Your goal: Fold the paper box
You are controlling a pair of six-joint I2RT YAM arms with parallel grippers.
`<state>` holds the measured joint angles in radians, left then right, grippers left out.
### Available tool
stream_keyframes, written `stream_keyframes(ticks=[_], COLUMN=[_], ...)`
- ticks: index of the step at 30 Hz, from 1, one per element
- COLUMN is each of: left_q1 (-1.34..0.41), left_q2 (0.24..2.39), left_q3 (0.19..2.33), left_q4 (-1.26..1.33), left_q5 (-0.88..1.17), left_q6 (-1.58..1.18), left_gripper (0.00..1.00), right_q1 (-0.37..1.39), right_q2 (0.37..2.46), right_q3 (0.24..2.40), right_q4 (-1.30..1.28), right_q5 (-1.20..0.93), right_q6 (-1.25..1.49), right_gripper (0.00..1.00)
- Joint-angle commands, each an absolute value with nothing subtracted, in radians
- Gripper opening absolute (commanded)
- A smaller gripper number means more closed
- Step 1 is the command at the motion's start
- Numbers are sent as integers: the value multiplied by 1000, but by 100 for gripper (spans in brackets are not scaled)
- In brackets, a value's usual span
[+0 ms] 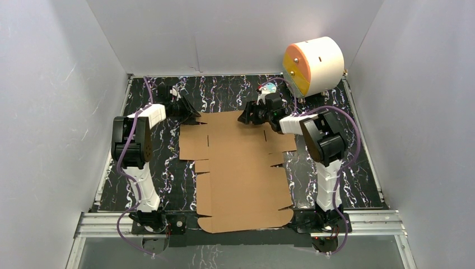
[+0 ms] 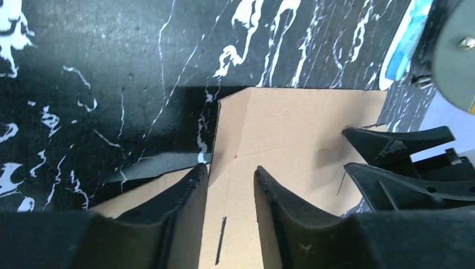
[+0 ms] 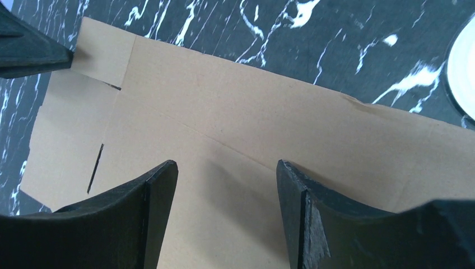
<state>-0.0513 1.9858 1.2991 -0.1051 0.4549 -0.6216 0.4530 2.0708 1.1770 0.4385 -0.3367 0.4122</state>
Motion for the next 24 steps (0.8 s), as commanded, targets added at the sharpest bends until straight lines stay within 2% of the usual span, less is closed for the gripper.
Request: stream_keyframes(ticks=[1,3,12,19,24], left_q1=[-57,-66,-140,-230,-277], left_q2=[1989,1976,1946,1943,1986], left_q3=[1365,1370,1404,1473,1519], left_q4=[-117,-123,-182,-273,-320], left_q5=[526,511,382,136,61], left_q6=[-614,-602,-541,-453,-419], left_gripper=[30,26,25,19,19], right_q1=[470,474,492,501,505], right_q2=[2122,2125,2125,2125,2128], right_q3=[1233,1233,1241,1232,1232], right_q4=[451,451,438,440,440], right_q5=[-279,-259,-227,-221,-216], right_q6=[413,416,416,419,423], right_gripper=[75,75,75,75,75])
